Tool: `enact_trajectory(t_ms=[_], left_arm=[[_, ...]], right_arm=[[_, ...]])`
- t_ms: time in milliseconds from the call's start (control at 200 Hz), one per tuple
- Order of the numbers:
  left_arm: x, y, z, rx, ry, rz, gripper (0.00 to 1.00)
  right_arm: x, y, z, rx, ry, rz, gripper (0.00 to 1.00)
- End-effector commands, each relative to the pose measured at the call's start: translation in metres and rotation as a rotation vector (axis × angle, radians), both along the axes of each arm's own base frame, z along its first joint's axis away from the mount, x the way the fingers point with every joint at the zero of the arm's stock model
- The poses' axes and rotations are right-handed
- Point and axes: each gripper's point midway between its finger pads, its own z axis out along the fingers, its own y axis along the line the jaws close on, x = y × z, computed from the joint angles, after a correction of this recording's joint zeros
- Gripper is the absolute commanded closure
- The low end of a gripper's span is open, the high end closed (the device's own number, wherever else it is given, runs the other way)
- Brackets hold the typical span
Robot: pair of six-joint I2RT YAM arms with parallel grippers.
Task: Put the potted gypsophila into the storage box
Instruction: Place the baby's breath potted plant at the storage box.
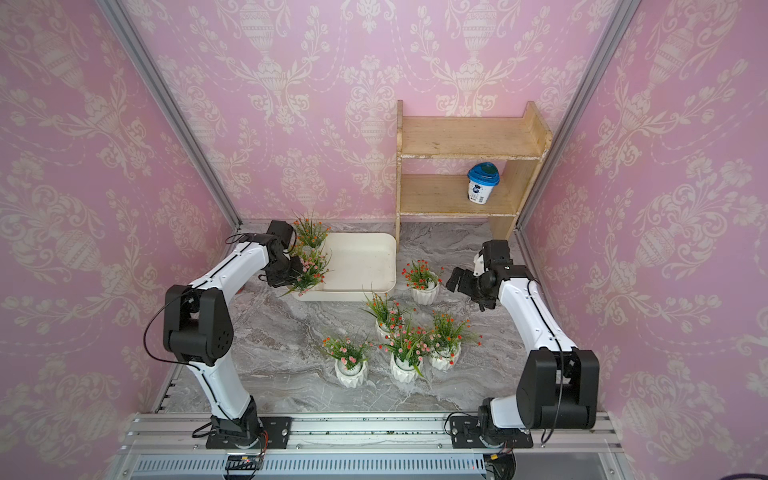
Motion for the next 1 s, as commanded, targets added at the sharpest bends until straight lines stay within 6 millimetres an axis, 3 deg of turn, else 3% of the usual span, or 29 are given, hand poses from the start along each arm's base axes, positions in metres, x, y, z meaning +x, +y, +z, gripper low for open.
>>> enact_trajectory(t_ms=[0, 360, 530, 831, 996], left_arm=[[-0.006, 0.007, 0.0, 0.026, 0.016, -0.009, 0.86], [-0.008, 0.011, 0.004, 0.036, 0.012, -0.003, 0.79], [-0.01, 0.012, 0.017, 0.045, -0.003, -0.004, 0.73], [-0.017, 0.02, 0.063, 0.078, -0.094, 0.006, 0.51], [-0.027, 0.023, 0.091, 0.076, -0.155, 0.018, 0.29]], right_arm=[[-0.004, -0.003, -0.005, -0.003, 0.024, -0.005, 0.0], [-0.005, -0.002, -0.003, 0.0, 0.023, -0.004, 0.0], [-0.005, -0.002, -0.001, -0.001, 0.019, -0.003, 0.0], [-0.007, -0.008, -0.001, -0.04, 0.05, -0.004, 0.01], [-0.001, -0.01, -0.001, -0.053, 0.071, -0.009, 0.04]])
